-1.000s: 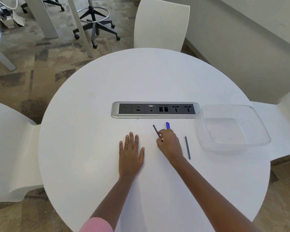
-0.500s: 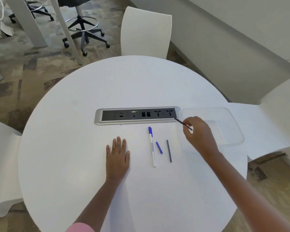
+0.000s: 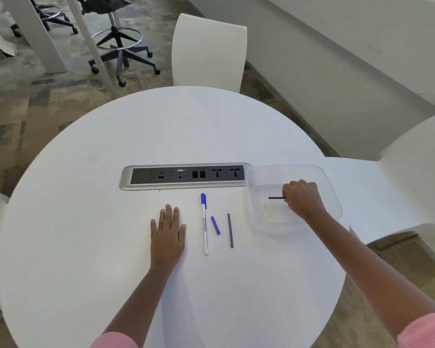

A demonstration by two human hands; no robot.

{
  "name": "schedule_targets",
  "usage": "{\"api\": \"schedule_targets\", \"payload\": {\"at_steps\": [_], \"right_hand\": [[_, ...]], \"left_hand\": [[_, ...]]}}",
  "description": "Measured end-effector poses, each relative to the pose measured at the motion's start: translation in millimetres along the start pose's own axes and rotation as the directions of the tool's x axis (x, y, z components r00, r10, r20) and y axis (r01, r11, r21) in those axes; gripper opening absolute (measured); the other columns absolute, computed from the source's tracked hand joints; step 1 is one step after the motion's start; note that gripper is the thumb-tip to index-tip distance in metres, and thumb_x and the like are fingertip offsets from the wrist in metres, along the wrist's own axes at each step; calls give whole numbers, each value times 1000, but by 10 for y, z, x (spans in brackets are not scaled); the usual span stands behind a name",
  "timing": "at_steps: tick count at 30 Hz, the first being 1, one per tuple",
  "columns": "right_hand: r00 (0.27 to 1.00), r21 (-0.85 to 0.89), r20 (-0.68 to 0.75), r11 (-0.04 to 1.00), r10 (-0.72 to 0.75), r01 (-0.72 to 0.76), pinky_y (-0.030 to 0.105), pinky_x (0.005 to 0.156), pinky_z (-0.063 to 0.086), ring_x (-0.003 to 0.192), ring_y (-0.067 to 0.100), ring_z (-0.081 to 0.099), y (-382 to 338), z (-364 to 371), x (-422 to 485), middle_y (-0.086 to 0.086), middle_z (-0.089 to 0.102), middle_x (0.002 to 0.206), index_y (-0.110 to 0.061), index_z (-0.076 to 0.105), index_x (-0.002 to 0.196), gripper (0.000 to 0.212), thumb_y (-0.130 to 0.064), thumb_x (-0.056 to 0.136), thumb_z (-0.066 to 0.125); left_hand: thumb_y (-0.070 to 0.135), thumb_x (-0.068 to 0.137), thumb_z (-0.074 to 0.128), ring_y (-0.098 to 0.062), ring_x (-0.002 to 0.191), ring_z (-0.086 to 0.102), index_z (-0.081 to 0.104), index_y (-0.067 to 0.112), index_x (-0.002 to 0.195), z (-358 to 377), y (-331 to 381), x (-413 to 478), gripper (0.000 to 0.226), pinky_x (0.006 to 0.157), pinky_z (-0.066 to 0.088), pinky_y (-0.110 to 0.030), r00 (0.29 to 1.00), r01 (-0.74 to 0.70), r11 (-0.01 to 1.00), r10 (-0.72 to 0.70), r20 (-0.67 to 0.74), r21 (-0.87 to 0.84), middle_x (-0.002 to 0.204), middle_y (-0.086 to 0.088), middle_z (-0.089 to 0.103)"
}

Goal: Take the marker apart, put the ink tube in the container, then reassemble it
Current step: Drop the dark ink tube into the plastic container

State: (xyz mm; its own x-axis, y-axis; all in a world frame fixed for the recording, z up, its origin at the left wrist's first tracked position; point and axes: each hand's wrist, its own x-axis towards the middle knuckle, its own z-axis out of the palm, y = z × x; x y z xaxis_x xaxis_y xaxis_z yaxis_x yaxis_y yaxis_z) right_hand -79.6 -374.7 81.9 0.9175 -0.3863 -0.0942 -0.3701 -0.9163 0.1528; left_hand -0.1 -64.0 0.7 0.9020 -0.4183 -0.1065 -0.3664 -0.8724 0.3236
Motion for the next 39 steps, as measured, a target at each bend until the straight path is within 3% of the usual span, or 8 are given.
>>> {"api": "schedule_targets", "payload": {"at_steps": [4, 11, 18, 22, 28, 31, 35, 39], "right_hand": [[996, -59, 84, 998, -13, 18, 34, 74, 34, 94, 27, 56, 34, 106, 79, 6, 65, 99, -10, 60, 94, 20, 1, 83, 47], [993, -38, 117, 999, -22, 27, 33, 72, 27, 94, 27, 57, 80, 185, 161, 6, 67, 99, -10, 61, 92, 27, 6, 81, 43], [992, 37, 126, 999, -6, 1, 37, 83, 39, 99, 28, 56, 100, 138, 166, 7, 65, 104, -13, 61, 98, 26, 3, 84, 46], [1000, 201, 12, 979, 21, -23, 39, 78, 42, 94, 32, 57, 91, -33, 131, 12, 64, 100, -8, 62, 97, 22, 2, 85, 46], [952, 530, -272, 848, 140, 27, 44, 68, 50, 81, 35, 59, -143, -412, -36, 18, 65, 90, -1, 63, 89, 15, 2, 85, 49], [910, 617, -383, 778, 162, 121, 42, 66, 50, 78, 33, 60, -360, -535, -134, 19, 65, 86, -1, 63, 86, 12, 4, 83, 52], [917, 686, -369, 710, 151, 159, 41, 68, 50, 74, 33, 60, -723, -512, -233, 20, 65, 84, 0, 64, 84, 11, 5, 81, 55], [965, 731, -245, 672, 99, 116, 39, 70, 47, 76, 33, 59, -1097, -291, -387, 20, 64, 87, 0, 64, 86, 13, 3, 83, 51]], "left_hand": [[42, 83, 2, -33, 140, 25, 29, 6, 141, -6, 36, -17, 74, 114, 16, -50, 999, -1, 1000, 1, -38, -6, 152, -17, 24], [38, 85, 7, -36, 137, 31, 34, 4, 139, -9, 101, -16, 70, 111, 22, -53, 1000, 14, 1000, -14, -27, 2, 149, -19, 30], [38, 85, 7, -35, 137, 30, 34, 4, 139, 9, 112, -19, 70, 112, 21, -52, 1000, 12, 1000, -12, -28, 1, 149, -19, 30], [40, 84, 5, -33, 139, 27, 31, 5, 140, 25, 109, -12, 71, 113, 18, -50, 999, 11, 1000, -11, -33, -11, 151, -17, 26], [41, 85, 4, -31, 141, 22, 27, 7, 142, 37, 98, -5, 70, 115, 14, -48, 1000, -9, 1000, 9, -19, -14, 153, -15, 22], [31, 95, 23, -28, 143, 18, 24, 10, 144, 58, 55, 20, 52, 116, 11, -45, 1000, -20, 999, 19, -13, -35, 155, -14, 17], [19, 96, 39, -31, 141, 21, 27, 10, 143, 54, 12, -3, 49, 115, 14, -45, 998, -53, 998, 51, -45, -45, 153, -15, 21], [23, 97, 37, -30, 143, 16, 23, 12, 144, 79, -18, -80, 50, 116, 9, -45, 998, -53, 998, 52, -32, -31, 155, -13, 17]]}}
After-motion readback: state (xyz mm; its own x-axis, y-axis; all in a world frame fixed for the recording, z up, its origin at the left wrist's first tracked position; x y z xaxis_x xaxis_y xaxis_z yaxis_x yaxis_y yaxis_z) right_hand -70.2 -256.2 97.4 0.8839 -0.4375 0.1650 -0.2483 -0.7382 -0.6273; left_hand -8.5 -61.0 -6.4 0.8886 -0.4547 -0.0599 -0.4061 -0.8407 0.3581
